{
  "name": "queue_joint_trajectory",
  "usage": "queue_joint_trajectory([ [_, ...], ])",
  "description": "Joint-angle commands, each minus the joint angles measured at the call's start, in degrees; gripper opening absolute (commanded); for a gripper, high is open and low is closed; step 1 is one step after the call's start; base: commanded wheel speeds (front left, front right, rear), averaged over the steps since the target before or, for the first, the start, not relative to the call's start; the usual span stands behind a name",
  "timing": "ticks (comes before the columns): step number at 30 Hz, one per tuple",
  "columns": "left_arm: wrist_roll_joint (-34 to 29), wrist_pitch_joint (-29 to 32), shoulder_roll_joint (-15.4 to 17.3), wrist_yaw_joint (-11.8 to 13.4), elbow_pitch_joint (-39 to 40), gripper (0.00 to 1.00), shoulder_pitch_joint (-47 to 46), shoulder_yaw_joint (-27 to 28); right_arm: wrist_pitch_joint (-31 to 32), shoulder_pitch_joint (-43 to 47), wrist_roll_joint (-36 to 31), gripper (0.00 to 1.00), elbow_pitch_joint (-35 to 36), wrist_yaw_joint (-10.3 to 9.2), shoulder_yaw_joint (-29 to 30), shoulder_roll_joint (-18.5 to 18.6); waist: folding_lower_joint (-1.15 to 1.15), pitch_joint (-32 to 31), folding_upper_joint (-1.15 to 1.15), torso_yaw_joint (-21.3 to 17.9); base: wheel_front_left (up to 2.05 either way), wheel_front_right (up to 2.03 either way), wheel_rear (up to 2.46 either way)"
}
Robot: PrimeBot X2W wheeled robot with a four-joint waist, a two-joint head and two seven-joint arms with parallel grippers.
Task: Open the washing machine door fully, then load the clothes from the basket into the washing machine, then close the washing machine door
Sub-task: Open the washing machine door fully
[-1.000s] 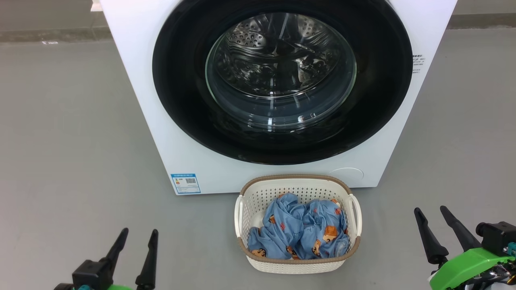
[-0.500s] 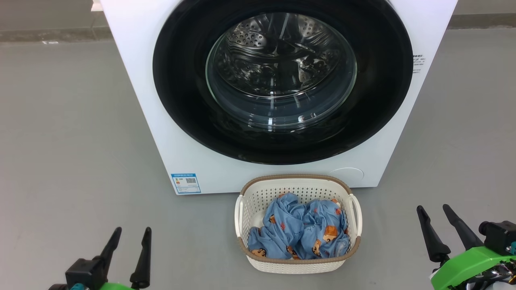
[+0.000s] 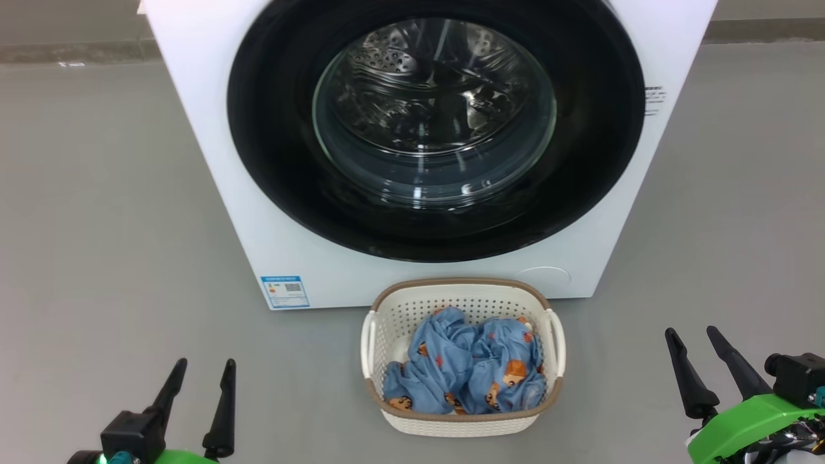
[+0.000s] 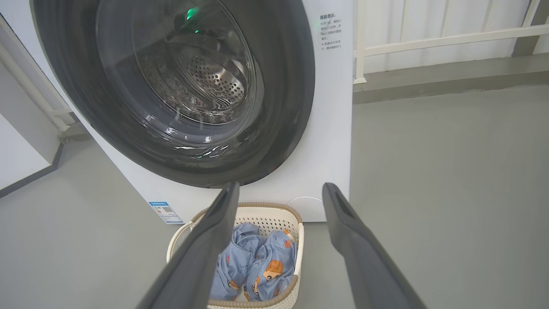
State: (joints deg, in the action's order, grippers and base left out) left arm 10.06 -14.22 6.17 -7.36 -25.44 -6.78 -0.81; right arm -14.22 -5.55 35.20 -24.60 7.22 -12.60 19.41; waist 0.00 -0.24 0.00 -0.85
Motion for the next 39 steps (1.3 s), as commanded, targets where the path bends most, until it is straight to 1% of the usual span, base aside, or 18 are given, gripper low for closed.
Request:
queue_joint_trajectory([
  [1, -0.7, -0.8, 0.6, 0.0, 1.8, 1.00, -2.2, 1.9, -0.8, -1.0, -0.5, 1.00, 1.3, 0.26, -0.5, 1.3, 0.00, 0.0, 0.00, 0.0, 0.96, 0.96, -1.92],
  [24, -1.6, -0.8, 0.4, -0.1, 2.4, 1.00, -2.3, 1.6, -0.8, -0.9, -0.3, 1.00, 1.4, 0.26, -0.7, 1.0, 0.00, 0.7, 0.00, -0.7, 1.22, 1.22, -2.43],
  [28, 0.1, -0.8, -0.1, -0.1, 3.9, 1.00, -2.4, 2.3, -0.8, -0.8, -0.3, 1.00, 1.4, 0.26, -0.5, 1.0, 0.00, 0.8, 0.00, -0.6, 1.17, 1.17, -2.34],
  [34, 0.0, -0.8, 0.0, -0.1, 4.3, 1.00, -2.1, 1.9, -0.8, -0.9, -0.5, 1.00, 1.5, 0.26, -0.1, 1.0, 0.00, 0.9, 0.00, -0.5, 0.80, 0.80, -1.59],
  [39, 0.3, -0.8, 0.0, -0.1, 4.0, 1.00, -1.9, 1.7, -0.8, -1.1, -0.5, 1.00, 1.4, 0.26, 0.0, 0.9, 0.00, 0.9, 0.00, -0.3, 0.36, 0.36, -0.73],
])
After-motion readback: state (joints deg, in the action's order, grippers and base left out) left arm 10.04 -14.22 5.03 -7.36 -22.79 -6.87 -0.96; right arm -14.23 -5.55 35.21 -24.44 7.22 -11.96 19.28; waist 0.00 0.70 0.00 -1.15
